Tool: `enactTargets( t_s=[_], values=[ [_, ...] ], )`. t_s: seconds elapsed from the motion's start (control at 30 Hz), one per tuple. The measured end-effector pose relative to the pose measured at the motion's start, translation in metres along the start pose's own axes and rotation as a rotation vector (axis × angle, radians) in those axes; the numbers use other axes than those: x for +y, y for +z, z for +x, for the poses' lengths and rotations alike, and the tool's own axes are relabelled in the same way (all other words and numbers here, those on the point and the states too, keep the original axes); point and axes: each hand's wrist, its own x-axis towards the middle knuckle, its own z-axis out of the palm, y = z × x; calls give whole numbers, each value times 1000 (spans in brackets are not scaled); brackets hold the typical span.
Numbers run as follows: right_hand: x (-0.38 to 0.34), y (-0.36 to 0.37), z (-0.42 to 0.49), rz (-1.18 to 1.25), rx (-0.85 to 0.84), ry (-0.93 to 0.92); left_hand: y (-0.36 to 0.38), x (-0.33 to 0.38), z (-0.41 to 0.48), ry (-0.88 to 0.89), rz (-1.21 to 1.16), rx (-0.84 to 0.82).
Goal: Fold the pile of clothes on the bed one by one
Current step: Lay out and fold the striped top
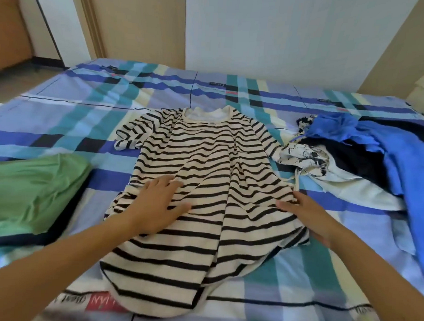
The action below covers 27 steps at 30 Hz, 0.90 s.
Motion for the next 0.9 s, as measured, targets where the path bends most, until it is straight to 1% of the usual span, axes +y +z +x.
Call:
enactTargets(
  t_s=[0.03, 0.07, 0.1, 0.13, 0.2, 0.23, 0.27, 0.33, 0.43, 0.5, 0.57, 0.6, 0.63, 0.67, 0.7, 0.73, 0.77, 0.8, 0.83, 0.87, 0.9],
  values=[
    [1, -1, -8, 33, -53, -15, -1, 9, -16, 96, -64, 52],
    [2, -4, -15, 51, -108, -36, -1, 18, -31, 192, -105, 65],
    [4, -8, -20, 58, -164, -54, 0, 24, -44, 281, -100, 42],
    [5, -12, -26, 44, -221, -76, 2, 30, -55, 348, -59, -25],
    [11, -18, -39, -15, -320, -112, 9, 37, -73, 405, 108, -213],
    [13, -20, -43, -44, -338, -122, 15, 35, -76, 416, 198, -268],
    [16, -23, -46, -64, -331, -121, 21, 33, -77, 419, 263, -282],
    [20, -33, -49, -39, -234, -106, 27, 32, -75, 392, 299, -235],
    [20, -48, -58, 16, -96, -81, 18, 30, -68, 307, 235, -120],
    [14, -57, -68, 127, -57, -101, 6, 24, -61, 236, 187, -42],
    [11, -72, -77, 212, -60, -91, -14, 13, -54, 194, 138, 78],
    [13, -80, -81, 208, -74, -67, -25, 7, -51, 194, 78, 125],
    [14, -87, -84, 158, -101, -34, -35, 0, -50, 208, 6, 131],
    [16, -91, -87, 27, -144, 13, -43, -5, -49, 232, -41, 85],
    [20, -91, -90, -179, -188, 66, -47, -8, -50, 246, -44, -4],
    [23, -89, -91, -389, -228, 133, -48, -9, -51, 229, -9, -123],
    [27, -86, -91, -530, -273, 204, -43, -9, -54, 197, 42, -262],
    [31, -84, -88, -604, -305, 248, -38, -5, -57, 163, 108, -408],
    [32, -80, -83, -652, -297, 246, -32, 0, -58, 136, 168, -516],
    [32, -76, -79, -668, -245, 208, -28, 7, -58, 114, 196, -582],
    [29, -73, -74, -648, -158, 156, -25, 13, -56, 97, 190, -616]
  ],
)
